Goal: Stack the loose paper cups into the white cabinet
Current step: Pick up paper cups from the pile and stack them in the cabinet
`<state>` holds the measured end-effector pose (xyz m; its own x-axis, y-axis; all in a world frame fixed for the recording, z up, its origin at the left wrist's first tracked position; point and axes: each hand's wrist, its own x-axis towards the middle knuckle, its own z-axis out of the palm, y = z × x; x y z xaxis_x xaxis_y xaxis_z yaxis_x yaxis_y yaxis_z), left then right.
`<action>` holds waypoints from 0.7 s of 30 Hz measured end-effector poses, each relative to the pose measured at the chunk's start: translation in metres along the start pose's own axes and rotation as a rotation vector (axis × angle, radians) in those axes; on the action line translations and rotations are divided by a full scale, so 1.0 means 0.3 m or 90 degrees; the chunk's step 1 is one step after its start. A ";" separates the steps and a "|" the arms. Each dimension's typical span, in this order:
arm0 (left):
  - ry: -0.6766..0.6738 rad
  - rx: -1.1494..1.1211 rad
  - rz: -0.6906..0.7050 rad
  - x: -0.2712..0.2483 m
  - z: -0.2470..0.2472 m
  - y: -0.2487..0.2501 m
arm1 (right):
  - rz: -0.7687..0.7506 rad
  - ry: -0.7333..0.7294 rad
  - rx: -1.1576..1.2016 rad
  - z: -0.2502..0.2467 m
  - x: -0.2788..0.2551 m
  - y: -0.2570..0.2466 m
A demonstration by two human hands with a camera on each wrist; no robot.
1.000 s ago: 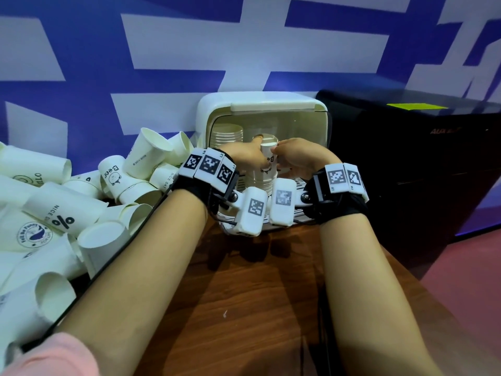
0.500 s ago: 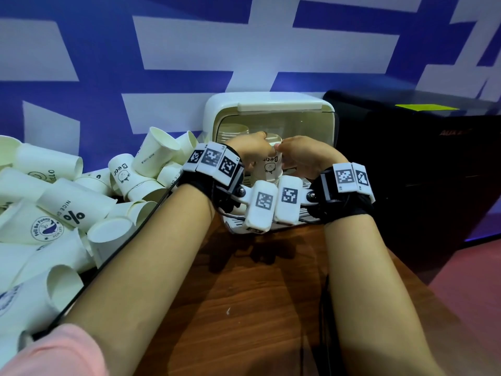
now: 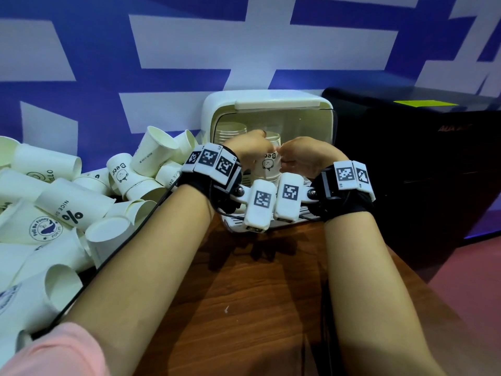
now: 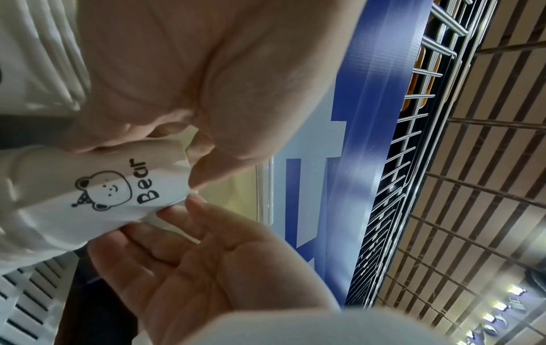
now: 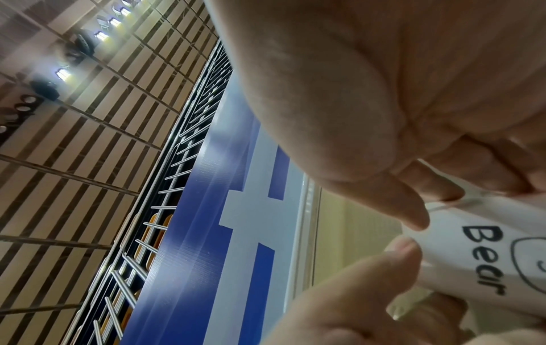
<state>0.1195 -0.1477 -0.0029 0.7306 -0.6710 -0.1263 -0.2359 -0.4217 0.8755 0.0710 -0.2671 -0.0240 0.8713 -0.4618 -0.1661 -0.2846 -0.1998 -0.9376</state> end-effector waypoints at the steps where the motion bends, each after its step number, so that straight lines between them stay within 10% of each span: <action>1: 0.006 -0.002 0.004 0.000 0.002 0.001 | 0.005 0.005 -0.005 -0.002 0.002 0.000; 21: -0.005 0.054 0.012 -0.023 -0.012 0.007 | 0.054 0.012 -0.047 -0.011 -0.052 -0.020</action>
<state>0.1164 -0.1417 0.0015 0.7205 -0.6839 -0.1144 -0.3035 -0.4593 0.8348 0.0579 -0.2616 -0.0147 0.8349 -0.4965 -0.2376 -0.3865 -0.2215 -0.8953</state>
